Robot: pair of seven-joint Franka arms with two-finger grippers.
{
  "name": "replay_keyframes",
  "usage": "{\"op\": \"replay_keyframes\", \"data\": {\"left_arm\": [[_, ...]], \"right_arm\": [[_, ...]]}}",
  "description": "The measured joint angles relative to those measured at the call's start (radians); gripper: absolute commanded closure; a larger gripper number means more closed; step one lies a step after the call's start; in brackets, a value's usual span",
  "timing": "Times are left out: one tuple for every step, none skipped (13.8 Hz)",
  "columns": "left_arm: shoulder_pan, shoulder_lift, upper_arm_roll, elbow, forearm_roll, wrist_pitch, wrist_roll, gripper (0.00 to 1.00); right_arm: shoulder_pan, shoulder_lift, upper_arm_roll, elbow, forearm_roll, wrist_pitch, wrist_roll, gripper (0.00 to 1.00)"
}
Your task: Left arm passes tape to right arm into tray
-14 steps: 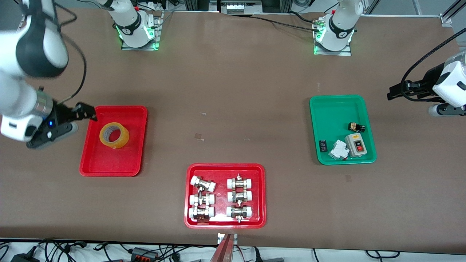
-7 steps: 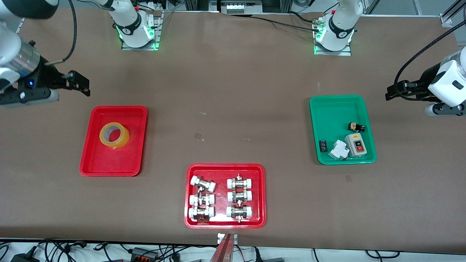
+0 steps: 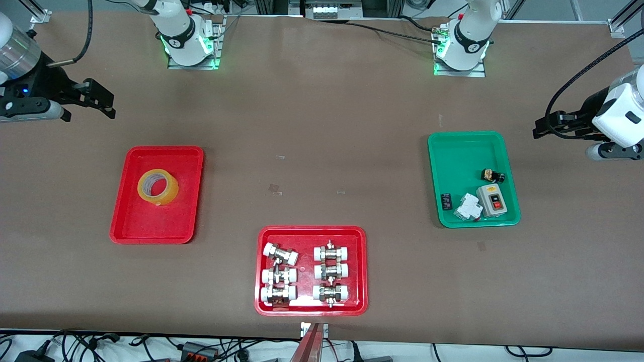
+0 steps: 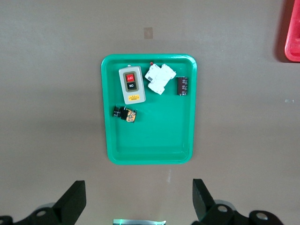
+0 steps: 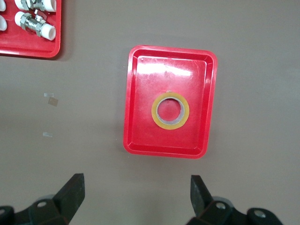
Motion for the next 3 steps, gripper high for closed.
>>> {"op": "replay_keyframes", "data": {"left_arm": [[0.002, 0.0, 0.0, 0.0, 0.0, 0.0, 0.0, 0.0], [0.003, 0.0, 0.0, 0.0, 0.0, 0.0, 0.0, 0.0], [0.003, 0.0, 0.0, 0.0, 0.0, 0.0, 0.0, 0.0]], "right_arm": [[0.0, 0.005, 0.0, 0.006, 0.0, -0.011, 0.028, 0.0], [0.0, 0.007, 0.0, 0.007, 0.0, -0.015, 0.044, 0.0], [0.0, 0.009, -0.001, 0.009, 0.0, -0.016, 0.048, 0.0]]}}
